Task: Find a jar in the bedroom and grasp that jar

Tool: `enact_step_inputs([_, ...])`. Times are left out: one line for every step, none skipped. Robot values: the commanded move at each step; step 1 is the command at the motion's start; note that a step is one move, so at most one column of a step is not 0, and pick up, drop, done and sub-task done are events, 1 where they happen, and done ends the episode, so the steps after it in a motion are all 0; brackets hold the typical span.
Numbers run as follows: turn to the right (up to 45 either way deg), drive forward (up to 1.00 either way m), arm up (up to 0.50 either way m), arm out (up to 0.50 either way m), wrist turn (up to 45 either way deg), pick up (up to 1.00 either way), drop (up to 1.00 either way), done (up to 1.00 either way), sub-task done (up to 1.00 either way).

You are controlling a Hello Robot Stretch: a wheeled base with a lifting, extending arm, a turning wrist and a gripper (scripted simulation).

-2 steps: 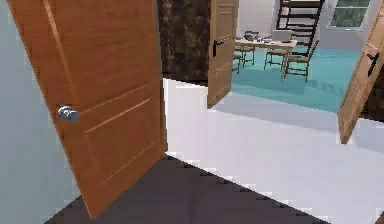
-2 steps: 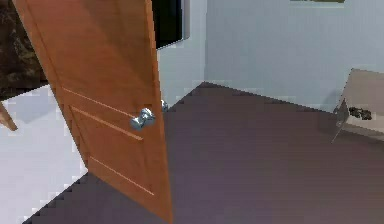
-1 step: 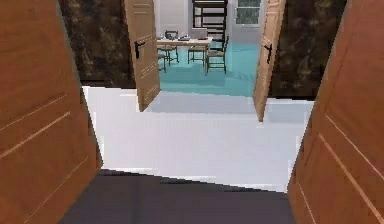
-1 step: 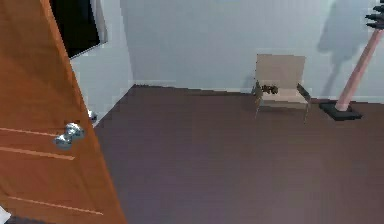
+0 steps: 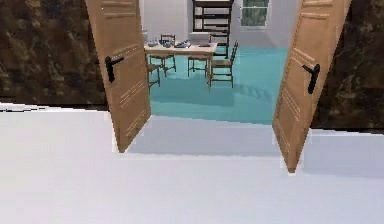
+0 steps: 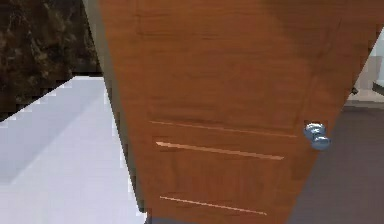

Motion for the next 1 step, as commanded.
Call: enact_step_inputs([3.0,0.00,0.00,0.00,0.0,0.00,0.00,0.00,0.00])
